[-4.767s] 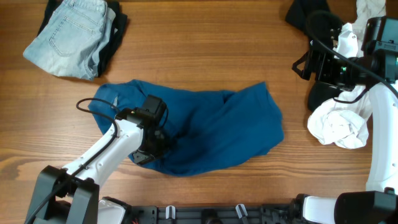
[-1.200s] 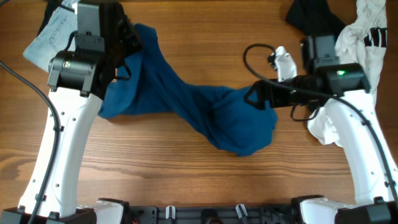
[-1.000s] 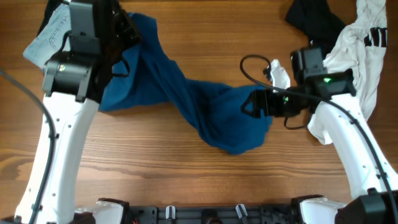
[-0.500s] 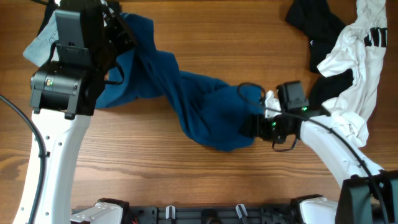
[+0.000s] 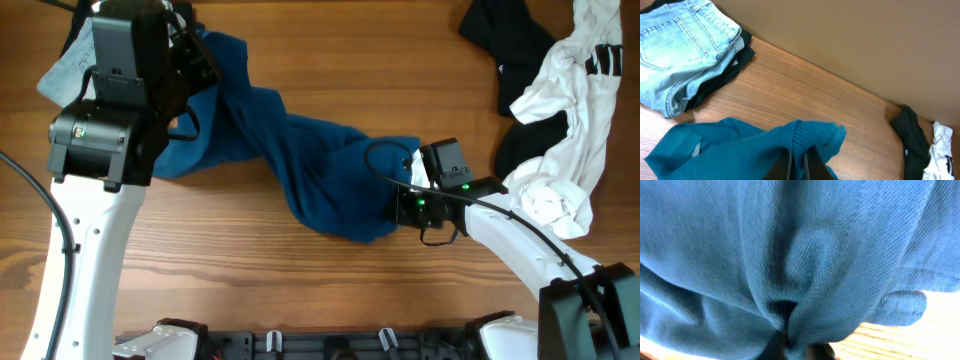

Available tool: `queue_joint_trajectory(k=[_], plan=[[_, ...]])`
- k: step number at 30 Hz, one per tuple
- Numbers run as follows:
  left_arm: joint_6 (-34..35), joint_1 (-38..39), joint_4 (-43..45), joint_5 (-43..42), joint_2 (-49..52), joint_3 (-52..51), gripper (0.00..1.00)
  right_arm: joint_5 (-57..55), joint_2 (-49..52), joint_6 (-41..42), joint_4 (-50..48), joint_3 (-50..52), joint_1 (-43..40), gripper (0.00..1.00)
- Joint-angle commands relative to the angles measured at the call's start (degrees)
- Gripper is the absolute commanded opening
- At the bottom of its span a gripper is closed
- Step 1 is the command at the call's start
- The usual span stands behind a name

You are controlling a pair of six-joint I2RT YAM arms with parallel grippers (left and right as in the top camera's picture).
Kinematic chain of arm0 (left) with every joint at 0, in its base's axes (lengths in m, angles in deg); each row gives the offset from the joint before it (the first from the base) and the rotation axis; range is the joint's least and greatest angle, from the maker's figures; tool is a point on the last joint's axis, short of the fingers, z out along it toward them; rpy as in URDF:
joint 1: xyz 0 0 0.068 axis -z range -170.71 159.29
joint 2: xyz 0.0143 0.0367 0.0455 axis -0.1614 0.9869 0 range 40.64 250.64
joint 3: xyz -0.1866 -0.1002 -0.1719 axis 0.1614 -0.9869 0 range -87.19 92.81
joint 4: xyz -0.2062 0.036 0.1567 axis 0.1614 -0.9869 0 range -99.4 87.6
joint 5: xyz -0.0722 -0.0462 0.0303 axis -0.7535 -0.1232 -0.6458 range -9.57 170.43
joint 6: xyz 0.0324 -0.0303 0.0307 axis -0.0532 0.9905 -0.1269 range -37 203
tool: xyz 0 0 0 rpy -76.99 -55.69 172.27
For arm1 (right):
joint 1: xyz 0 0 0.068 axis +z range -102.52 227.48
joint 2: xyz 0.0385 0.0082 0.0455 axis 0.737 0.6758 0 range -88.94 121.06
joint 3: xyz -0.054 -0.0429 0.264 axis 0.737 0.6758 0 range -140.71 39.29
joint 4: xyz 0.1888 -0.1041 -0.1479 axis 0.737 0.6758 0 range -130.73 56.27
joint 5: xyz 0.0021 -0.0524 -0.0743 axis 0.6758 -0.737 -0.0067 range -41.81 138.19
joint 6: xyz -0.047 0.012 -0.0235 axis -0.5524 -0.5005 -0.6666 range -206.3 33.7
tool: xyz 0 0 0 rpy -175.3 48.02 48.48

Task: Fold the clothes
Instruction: 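Grasp the shirt's right end with the right gripper and pull rightward, then hold the shirt stretched between both grippers and adjust the right grip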

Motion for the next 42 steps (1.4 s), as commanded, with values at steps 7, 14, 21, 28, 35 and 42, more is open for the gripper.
queue_joint_trajectory(k=[7, 14, 21, 28, 35, 42], plan=[[-7.85, -0.13, 1.4, -0.2, -3.89, 1.57, 0.04, -2.16, -6.36, -6.21, 15.02, -11.96, -7.54, 0.04], [-9.07, -0.13, 0.33, 1.73, -11.52, 1.57, 0.04, -2.36, -8.85, -17.07, 42.75, -37.13, -19.21, 0.04], [-8.96, -0.07, -4.81, 1.68, -17.66, 1.57, 0.04, -2.16, -9.6, -18.75, 59.04, -52.5, -26.69, 0.04], [-8.79, -0.09, -7.13, 1.75, -20.98, 1.57, 0.04, -3.87, -11.08, -21.35, 64.08, -64.96, -30.62, 0.06], [-8.35, -0.09, -7.28, 7.06, -20.48, 1.55, 0.04, -5.09, -5.53, -20.68, 61.55, -65.9, -31.61, 0.04], [-8.37, -0.09, -7.72, 7.26, -12.98, 1.55, 0.04, -2.6, 5.07, -22.86, 56.63, -65.9, -31.47, 0.04]])
